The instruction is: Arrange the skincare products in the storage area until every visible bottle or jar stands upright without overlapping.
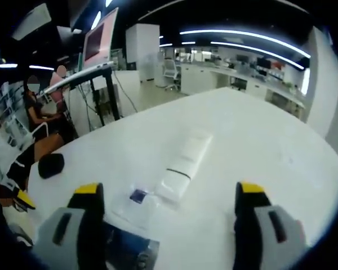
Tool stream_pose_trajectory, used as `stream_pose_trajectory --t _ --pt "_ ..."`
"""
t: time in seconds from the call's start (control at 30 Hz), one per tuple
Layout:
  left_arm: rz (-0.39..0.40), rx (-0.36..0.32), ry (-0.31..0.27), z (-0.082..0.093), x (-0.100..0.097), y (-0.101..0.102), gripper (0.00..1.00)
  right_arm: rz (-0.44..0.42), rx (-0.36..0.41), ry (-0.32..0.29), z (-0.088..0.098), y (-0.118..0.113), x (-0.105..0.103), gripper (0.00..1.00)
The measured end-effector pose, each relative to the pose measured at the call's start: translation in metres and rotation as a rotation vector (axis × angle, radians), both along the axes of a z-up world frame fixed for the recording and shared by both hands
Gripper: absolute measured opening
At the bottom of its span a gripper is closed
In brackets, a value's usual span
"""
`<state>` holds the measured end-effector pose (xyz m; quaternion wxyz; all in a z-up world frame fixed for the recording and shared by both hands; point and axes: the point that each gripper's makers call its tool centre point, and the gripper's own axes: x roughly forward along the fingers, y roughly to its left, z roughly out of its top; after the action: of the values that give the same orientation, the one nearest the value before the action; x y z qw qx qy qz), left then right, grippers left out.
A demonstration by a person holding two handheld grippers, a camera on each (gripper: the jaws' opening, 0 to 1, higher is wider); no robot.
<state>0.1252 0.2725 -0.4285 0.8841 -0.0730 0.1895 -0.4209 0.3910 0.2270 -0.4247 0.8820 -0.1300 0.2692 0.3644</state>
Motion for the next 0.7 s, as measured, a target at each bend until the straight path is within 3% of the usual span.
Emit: stream_pose_trajectory --t 0.7 --pt "0.062 0.060 -0.029 -0.005 0.006 0.026 0.97 -0.042 0.015 0.041 -0.009 0.013 0.029 0.95"
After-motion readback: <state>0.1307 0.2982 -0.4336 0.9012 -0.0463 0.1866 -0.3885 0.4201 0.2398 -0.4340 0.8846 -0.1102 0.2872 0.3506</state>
